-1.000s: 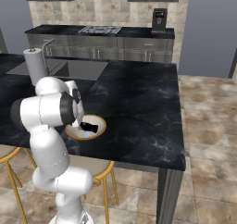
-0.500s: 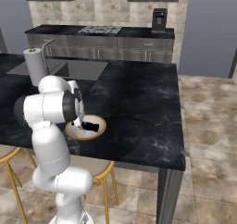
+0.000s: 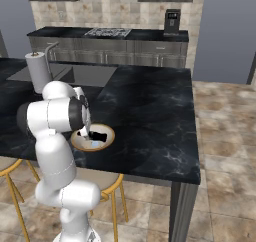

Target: Open the fridge, grab two sodas, and place both sodas inside the bowl with ice on the dining counter.

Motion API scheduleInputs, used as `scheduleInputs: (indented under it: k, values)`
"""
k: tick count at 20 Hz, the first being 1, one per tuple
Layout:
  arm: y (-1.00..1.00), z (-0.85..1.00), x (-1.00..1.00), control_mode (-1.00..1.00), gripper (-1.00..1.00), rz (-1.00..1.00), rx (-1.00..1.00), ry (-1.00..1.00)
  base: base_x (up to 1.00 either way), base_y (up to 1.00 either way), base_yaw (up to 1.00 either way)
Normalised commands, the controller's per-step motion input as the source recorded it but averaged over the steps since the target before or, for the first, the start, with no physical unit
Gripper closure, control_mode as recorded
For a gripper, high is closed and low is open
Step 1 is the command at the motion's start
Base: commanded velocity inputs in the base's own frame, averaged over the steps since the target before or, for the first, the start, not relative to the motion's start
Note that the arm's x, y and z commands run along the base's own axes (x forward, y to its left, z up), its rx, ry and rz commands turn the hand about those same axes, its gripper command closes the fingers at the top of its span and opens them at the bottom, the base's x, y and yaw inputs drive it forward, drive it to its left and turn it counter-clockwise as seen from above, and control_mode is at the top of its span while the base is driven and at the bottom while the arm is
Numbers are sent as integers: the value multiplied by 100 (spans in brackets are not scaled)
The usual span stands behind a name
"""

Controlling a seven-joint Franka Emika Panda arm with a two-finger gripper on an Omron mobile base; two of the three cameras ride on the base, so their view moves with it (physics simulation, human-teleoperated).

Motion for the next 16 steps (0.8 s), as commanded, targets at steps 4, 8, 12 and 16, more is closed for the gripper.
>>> scheduleInputs:
  k: [4,8,12,16]
  values:
    - [0,-2,-1,-100,-100,1,0,0,0,0,0]
    - [-1,0,-15,-100,-100,0,0,0,0,0,0]
    - [-9,12,-34,-100,-100,0,0,-8,0,0,0]
    - [-15,48,-27,-100,-100,0,0,-11,0,0,0]
